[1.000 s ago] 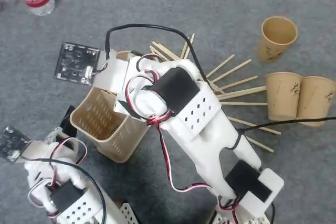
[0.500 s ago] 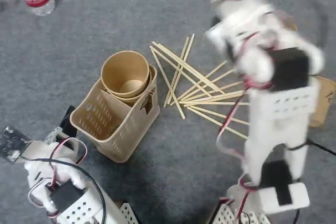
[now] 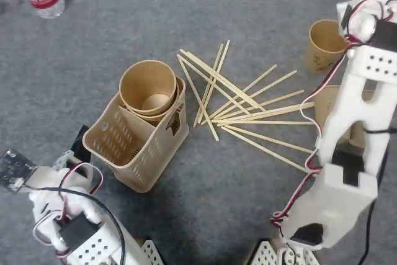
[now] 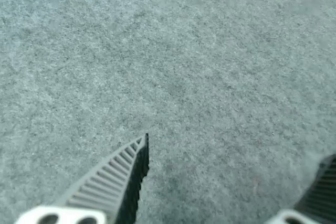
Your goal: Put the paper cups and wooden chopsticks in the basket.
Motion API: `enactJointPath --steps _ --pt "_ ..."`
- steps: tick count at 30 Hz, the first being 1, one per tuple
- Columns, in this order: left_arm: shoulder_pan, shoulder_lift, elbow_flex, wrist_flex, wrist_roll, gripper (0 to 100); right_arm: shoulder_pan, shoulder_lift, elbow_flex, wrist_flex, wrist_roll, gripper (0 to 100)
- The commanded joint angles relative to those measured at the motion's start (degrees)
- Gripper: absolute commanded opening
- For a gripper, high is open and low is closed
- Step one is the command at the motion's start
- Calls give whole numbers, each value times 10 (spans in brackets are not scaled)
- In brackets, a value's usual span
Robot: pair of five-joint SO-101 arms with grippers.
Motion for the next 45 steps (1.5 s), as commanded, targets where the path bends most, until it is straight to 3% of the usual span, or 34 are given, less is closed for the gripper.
enactJointPath --steps 1,9,25,37,42,45 --pt "4 -5 -1 -24 -8 445 -7 15 -18 -11 33 157" --pt "4 -5 0 -25 -8 445 -68 81 -18 75 88 156" --pt "4 -5 0 -25 -8 445 -60 233 -127 80 75 156" --pt "4 -5 0 -25 -8 445 -40 419 -306 71 77 152" --pt "4 -5 0 -25 -8 445 -41 473 -359 74 121 7" --pt "4 -5 0 -25 -8 445 -41 484 -369 77 140 9"
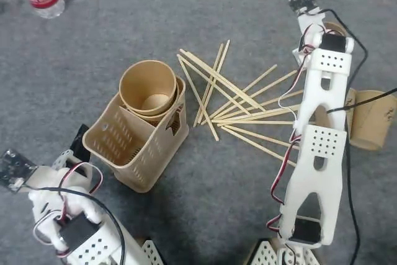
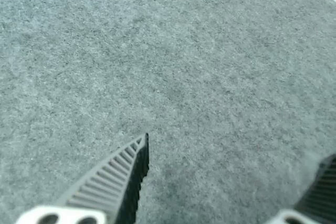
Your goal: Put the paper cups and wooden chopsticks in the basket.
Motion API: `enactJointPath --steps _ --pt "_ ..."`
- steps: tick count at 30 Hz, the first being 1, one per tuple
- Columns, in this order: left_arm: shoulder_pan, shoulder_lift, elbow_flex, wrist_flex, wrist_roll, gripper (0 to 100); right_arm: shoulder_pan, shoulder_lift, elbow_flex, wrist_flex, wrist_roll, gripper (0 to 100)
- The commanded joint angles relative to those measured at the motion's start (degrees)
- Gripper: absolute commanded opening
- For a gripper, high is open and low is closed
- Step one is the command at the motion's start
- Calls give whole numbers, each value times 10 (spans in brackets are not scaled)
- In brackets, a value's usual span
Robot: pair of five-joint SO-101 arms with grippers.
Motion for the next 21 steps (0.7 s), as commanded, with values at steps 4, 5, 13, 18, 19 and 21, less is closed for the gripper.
enactJointPath --steps 4,5,13,18,19,21 --pt "4 -5 -3 -15 -8 445 7 -8 -38 0 19 7" --pt "4 -5 -3 -15 -8 445 7 -13 -44 9 19 7" --pt "4 -5 -3 -15 -8 445 -10 -104 -171 123 20 6" --pt "4 -5 -3 -15 -8 445 -22 -217 -160 165 21 6" --pt "4 -5 -3 -15 -8 445 -24 -235 -160 171 21 6" --pt "4 -5 -3 -15 -8 445 -33 -268 -160 182 21 6"
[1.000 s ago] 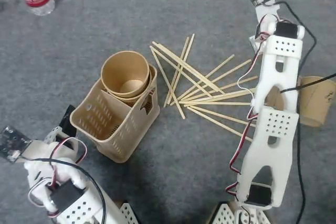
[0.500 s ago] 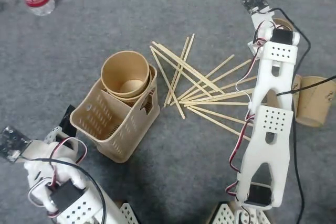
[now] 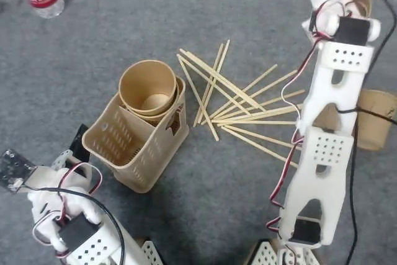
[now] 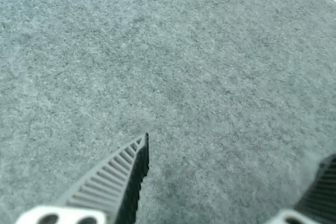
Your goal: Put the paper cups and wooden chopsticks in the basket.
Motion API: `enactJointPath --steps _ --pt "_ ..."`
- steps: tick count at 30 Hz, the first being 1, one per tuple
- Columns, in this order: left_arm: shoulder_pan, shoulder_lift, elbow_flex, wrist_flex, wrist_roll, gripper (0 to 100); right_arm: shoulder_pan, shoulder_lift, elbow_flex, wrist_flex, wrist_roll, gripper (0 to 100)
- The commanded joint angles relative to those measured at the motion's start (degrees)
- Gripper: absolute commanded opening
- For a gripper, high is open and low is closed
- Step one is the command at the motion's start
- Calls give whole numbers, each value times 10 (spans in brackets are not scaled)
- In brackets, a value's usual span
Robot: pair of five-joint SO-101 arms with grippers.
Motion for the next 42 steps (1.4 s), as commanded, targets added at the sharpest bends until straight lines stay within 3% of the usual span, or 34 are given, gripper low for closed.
enactJointPath --steps 1,17,23,33,42 --pt "4 -5 -3 -15 -8 445 -17 -98 -29 22 8 6" --pt "4 -5 -2 -15 -8 445 -37 -314 -20 85 7 6" --pt "4 -5 -2 -15 -8 445 -44 -437 98 83 7 6" --pt "4 -5 -1 -15 -8 445 -139 -613 331 79 4 6" --pt "4 -5 -1 -15 -8 445 -157 -617 352 84 -31 6"
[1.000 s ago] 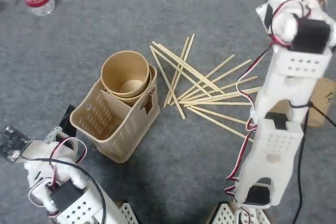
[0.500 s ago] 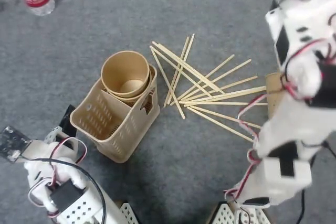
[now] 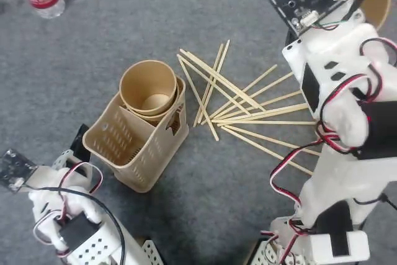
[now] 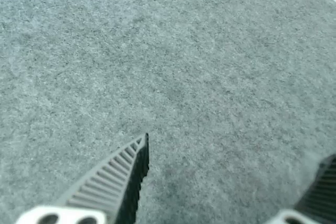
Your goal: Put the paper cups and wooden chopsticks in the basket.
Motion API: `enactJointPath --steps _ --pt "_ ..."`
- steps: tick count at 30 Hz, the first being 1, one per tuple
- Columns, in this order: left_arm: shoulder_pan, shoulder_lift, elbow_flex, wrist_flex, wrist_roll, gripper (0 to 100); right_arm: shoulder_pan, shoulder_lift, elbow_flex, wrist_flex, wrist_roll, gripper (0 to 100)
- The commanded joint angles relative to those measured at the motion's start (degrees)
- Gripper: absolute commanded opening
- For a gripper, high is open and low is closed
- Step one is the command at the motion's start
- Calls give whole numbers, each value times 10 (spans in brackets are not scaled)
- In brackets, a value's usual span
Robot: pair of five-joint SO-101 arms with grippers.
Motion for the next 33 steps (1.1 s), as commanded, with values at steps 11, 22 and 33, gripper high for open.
enactJointPath --steps 11,22,33 --pt "4 -5 -1 -15 -8 445 -179 -18 4 23 -71 6" --pt "4 -5 -1 -15 -8 445 -358 -18 122 21 -140 6" --pt "4 -5 -1 -15 -8 445 -375 -17 122 20 -142 6"
